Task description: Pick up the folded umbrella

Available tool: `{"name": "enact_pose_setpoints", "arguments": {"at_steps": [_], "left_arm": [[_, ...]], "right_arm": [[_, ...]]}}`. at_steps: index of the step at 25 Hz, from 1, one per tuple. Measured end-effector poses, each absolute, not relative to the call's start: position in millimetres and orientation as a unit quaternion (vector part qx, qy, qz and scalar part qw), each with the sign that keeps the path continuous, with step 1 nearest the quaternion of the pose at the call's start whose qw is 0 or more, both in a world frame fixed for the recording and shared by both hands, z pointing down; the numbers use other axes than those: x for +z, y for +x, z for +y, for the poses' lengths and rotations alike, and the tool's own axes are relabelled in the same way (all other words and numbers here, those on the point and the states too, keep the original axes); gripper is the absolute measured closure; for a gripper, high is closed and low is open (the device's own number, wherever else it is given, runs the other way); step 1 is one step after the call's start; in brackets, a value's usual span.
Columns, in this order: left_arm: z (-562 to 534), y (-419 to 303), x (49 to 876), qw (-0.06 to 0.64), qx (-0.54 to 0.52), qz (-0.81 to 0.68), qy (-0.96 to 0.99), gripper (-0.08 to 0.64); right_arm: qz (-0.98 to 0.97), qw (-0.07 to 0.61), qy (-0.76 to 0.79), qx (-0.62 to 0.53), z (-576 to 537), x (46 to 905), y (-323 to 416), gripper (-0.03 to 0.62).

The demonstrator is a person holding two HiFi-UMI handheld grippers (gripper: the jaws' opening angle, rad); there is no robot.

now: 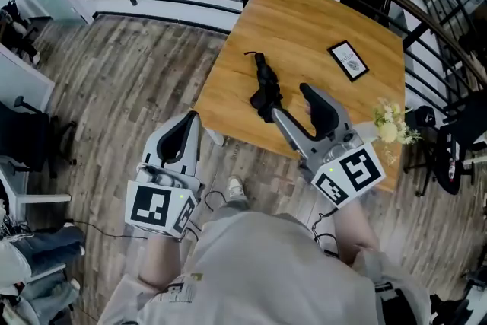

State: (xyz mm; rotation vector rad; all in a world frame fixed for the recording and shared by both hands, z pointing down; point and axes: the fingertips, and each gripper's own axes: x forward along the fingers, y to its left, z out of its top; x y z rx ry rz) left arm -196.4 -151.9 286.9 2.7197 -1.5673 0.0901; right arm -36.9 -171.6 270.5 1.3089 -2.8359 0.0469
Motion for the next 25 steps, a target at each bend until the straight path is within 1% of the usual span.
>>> {"name": "enact_pose_setpoints", "arguments": {"at_steps": [6,13,25], "left_arm": [[-210.1,-214.0,322.8,0.025,0.076,-0.481,0.873,0.543],[-234.4,-225.3,358.7,0.073,0.093,-0.479,0.870,0.544],[-275.2,-195.3,394.3,0.124,0.115,-0.484,0.859,0.543]], "right_arm": [[-0.894,0.045,0.442,0.055,-232.2,306.9,-57.9,0.310],[-0.883,0.084,0.453,0.084,-259.2,342.7,-66.0,0.305],[-0.866,0.144,0.451,0.160,-324.6,422.2,-39.0,0.295]]}}
